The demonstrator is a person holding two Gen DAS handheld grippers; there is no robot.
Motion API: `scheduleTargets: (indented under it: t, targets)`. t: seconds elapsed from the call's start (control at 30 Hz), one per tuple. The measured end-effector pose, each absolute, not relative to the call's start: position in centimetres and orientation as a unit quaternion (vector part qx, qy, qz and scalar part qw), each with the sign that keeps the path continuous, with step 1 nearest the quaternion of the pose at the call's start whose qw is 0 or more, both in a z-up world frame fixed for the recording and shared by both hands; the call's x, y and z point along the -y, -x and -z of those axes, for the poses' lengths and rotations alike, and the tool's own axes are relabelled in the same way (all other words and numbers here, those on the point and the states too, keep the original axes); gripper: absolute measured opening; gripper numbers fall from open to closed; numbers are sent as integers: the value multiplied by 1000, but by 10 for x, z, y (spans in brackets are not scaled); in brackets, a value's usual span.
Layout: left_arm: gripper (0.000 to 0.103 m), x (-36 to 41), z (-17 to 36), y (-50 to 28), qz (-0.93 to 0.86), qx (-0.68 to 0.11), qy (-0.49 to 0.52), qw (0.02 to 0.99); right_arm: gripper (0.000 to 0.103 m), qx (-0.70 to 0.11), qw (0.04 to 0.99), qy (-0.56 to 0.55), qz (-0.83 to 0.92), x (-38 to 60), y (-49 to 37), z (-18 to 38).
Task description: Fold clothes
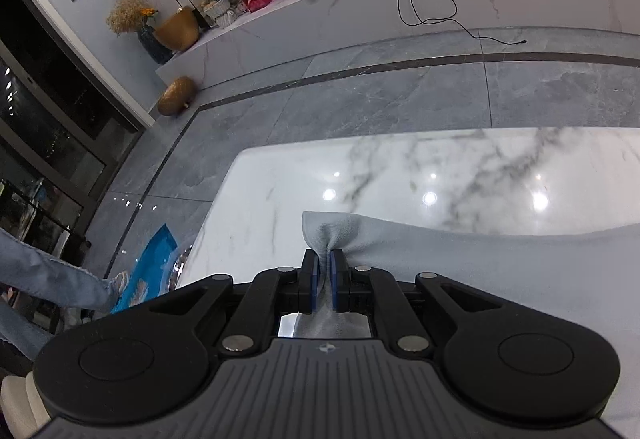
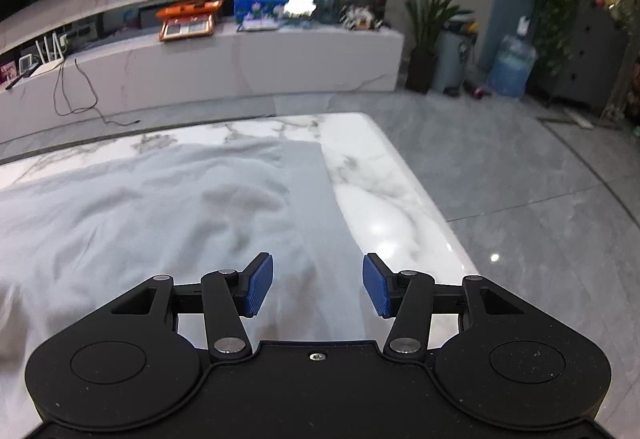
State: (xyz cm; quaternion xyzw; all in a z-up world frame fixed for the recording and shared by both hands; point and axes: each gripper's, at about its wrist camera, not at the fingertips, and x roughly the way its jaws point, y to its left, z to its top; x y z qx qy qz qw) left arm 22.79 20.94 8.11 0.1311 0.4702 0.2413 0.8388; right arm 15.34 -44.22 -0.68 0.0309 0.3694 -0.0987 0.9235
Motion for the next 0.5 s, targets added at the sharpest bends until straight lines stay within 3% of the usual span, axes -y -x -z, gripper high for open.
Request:
scheduleTargets:
  t: [0.3, 0.5]
  targets:
    - [5, -221, -44, -256, -233, -497, -111, 828, 48, -426, 898, -68, 92, 451, -248, 19]
    - [5, -228, -32, -262, -225, -505, -111, 826, 48, -475, 870, -34, 128, 457, -276, 28]
